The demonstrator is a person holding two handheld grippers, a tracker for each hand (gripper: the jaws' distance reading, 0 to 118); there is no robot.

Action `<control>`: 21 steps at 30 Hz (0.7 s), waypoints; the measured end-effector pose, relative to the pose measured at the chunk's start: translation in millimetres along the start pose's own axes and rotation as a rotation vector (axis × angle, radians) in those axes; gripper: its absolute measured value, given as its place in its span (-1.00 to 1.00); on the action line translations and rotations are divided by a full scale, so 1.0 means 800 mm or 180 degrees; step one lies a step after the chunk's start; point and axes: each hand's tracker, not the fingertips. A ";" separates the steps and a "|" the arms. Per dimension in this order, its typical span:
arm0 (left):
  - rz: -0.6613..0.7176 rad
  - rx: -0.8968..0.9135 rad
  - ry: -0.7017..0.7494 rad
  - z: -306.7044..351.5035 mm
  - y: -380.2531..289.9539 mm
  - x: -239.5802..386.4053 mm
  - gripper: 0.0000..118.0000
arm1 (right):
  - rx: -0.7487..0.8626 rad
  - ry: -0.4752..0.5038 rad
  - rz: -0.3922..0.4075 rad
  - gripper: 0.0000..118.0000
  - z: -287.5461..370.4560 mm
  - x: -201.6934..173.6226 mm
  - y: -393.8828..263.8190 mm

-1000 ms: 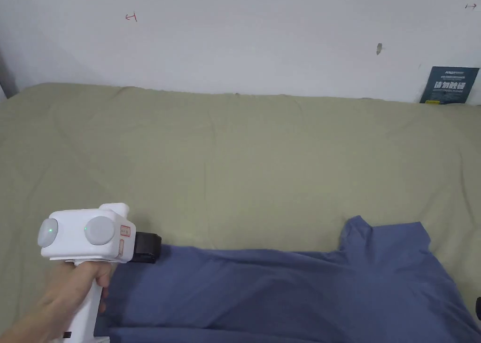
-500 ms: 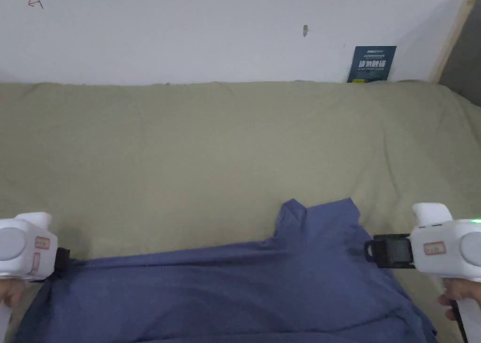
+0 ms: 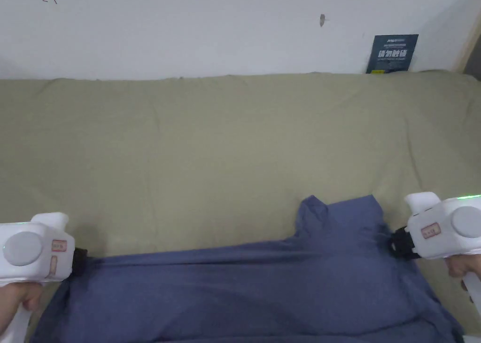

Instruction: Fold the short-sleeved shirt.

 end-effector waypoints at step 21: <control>0.0219 0.0627 -0.0441 0.185 -0.138 -0.047 -1.00 | 0.0865 0.0367 -0.0244 -0.96 0.215 -0.035 -0.149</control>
